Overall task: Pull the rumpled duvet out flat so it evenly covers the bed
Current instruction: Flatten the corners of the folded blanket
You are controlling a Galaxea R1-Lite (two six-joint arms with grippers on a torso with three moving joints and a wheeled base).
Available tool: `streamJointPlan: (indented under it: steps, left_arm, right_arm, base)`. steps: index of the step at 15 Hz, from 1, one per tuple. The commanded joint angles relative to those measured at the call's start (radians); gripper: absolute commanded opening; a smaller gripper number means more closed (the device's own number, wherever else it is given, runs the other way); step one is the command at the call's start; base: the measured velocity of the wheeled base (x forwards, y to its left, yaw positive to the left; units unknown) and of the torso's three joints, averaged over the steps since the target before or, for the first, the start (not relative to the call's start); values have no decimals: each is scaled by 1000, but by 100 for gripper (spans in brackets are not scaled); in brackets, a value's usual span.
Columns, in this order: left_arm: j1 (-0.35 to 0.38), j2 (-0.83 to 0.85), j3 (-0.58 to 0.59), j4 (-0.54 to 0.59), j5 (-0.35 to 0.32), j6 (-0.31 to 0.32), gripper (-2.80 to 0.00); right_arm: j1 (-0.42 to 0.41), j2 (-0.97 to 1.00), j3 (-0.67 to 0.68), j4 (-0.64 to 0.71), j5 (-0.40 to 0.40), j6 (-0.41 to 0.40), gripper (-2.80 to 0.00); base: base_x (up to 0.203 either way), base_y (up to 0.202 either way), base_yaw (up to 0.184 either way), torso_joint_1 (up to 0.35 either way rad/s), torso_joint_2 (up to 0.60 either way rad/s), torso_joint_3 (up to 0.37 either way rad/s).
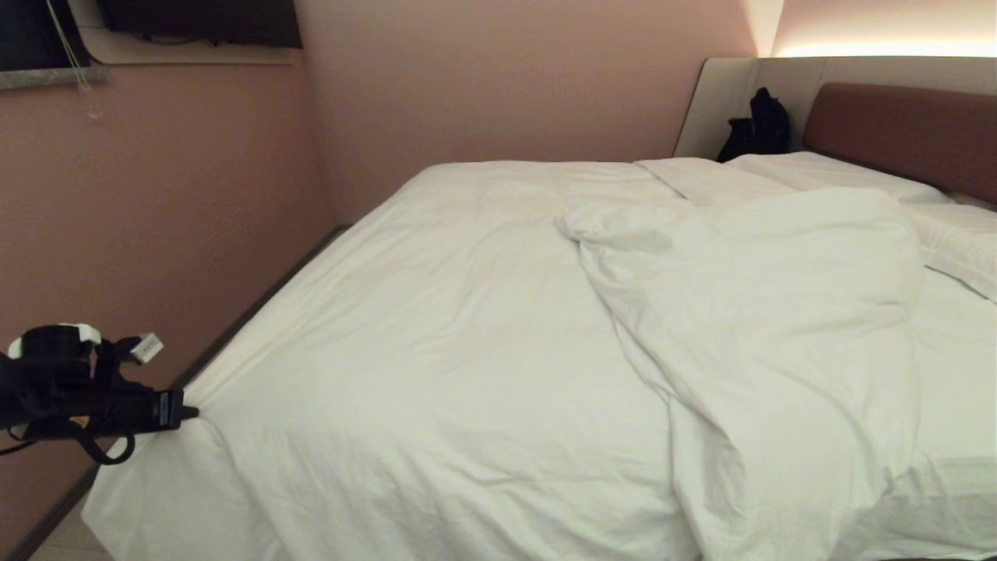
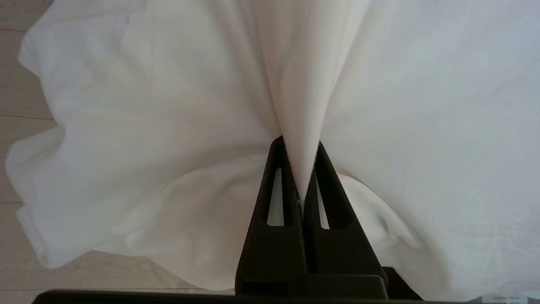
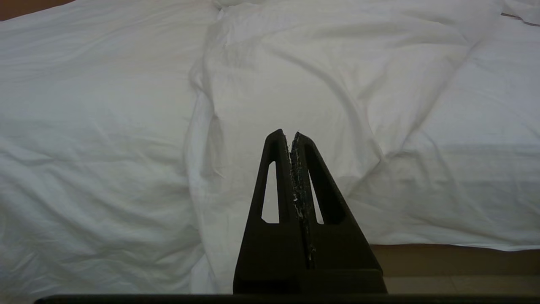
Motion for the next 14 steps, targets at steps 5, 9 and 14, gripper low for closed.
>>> streamJointPlan:
  steps: [5, 9, 14]
  left_arm:
    - [19, -1, 1, -4, 14, 73, -280]
    - [48, -1, -6, -5, 14, 88, -280]
    - [48, 9, 11, -3, 9, 99, -280]
  right_arm:
    - [0, 1, 0, 0, 0, 0, -280]
    - [0, 1, 0, 0, 0, 0, -280]
    - [0, 1, 0, 0, 0, 0, -280]
  base:
    - [0, 0, 0, 0, 0, 0]
    - [0, 0, 0, 0, 0, 0]
    - [0, 0, 0, 0, 0, 0]
